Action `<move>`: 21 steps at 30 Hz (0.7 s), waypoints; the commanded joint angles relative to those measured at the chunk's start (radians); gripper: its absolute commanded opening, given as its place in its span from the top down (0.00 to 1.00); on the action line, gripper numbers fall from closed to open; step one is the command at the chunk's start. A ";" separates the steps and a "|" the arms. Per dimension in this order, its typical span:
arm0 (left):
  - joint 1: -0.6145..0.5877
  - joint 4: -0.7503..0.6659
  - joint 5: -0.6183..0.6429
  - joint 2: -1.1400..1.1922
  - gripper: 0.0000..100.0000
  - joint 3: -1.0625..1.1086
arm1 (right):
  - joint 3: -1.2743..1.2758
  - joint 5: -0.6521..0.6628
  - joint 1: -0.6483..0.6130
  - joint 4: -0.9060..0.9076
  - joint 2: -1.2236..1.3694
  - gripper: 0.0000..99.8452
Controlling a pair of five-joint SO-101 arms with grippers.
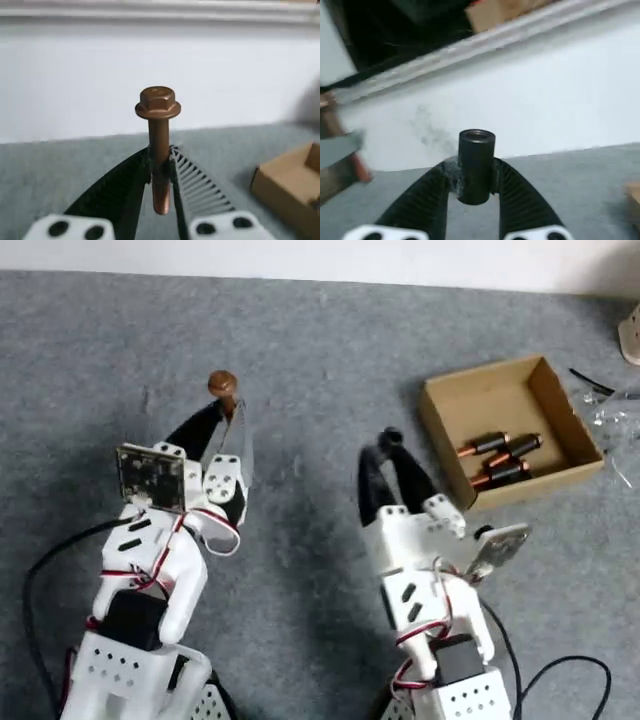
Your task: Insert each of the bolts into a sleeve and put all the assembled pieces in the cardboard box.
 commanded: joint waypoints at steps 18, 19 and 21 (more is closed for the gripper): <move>0.202 -0.230 0.166 -0.025 0.99 -0.010 | 0.139 0.419 -0.283 0.202 0.002 1.00; 0.223 -0.230 0.167 -0.025 0.99 -0.008 | 0.139 0.419 -0.283 0.225 -0.001 1.00; 0.263 -0.209 0.169 -0.025 0.99 -0.008 | 0.139 0.420 -0.283 0.252 -0.007 1.00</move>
